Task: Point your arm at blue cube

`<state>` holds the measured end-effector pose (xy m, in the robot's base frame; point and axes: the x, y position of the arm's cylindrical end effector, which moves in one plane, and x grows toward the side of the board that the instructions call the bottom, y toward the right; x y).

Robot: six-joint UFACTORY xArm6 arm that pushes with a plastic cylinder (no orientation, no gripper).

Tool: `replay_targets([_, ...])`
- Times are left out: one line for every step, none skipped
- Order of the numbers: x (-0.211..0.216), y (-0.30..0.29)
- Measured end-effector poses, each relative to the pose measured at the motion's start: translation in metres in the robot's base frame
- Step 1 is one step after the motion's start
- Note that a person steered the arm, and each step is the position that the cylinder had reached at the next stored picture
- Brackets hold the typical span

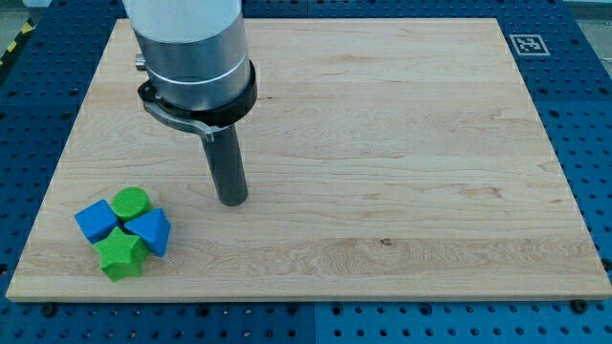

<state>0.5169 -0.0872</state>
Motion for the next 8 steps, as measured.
replay_targets([0.000, 0.000])
replay_targets([-0.003, -0.002])
replay_targets([-0.049, -0.026])
replay_targets([-0.070, -0.101])
replay_targets([-0.064, -0.163])
replay_targets([-0.020, -0.199])
replay_targets([0.033, -0.199])
replay_targets([0.033, -0.199])
